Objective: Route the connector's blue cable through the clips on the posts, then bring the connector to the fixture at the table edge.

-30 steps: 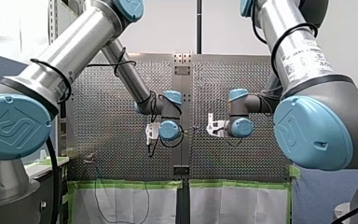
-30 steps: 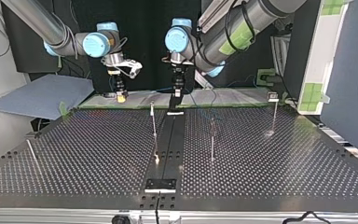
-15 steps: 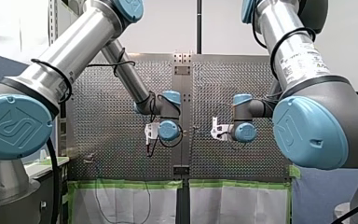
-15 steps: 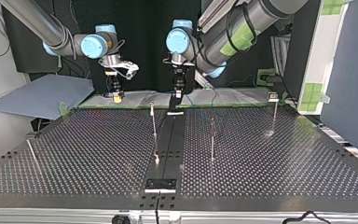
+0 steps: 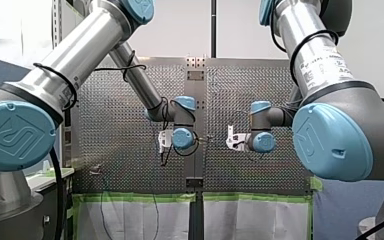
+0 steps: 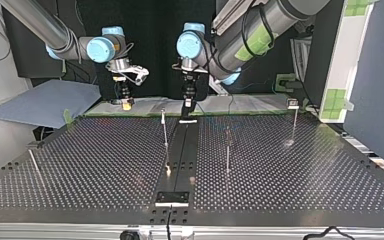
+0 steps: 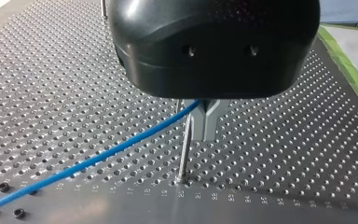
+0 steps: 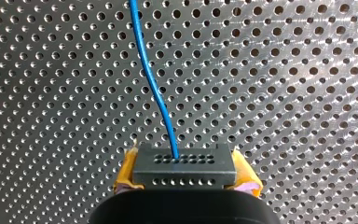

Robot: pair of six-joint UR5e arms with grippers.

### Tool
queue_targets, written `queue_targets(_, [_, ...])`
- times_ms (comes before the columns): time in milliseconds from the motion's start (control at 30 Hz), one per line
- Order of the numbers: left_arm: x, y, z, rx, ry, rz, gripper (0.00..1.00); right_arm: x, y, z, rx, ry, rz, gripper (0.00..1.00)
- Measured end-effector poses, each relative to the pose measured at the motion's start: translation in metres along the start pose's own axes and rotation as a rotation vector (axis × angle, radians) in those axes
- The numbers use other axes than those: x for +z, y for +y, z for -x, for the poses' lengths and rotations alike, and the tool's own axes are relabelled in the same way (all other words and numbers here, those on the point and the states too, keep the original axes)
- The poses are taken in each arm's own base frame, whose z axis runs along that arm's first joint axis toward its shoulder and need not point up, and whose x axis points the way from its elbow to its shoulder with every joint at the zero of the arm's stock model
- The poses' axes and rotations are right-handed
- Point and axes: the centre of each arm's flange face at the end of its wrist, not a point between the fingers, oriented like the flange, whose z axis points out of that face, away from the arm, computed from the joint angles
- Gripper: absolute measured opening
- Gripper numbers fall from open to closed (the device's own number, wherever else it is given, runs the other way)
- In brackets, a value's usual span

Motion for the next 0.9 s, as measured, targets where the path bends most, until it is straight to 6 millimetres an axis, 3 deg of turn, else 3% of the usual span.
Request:
queue_targets(200, [0.004,-0.002,0.002,-0.002,-0.002,0.001,0.0,0.001,0.001,-0.001,0.001,0.006,-0.002,0.0])
queue_targets(500, [0.013,-0.009,-0.016,-0.006,0.025,0.004,0.0,0.003,0.005,-0.001,0.002,0.013,0.001,0.0])
queue_targets(900, [0.019,-0.016,-0.013,-0.018,0.016,-0.02,0.0,0.007,0.012,-0.003,-0.004,0.024,-0.005,0.0])
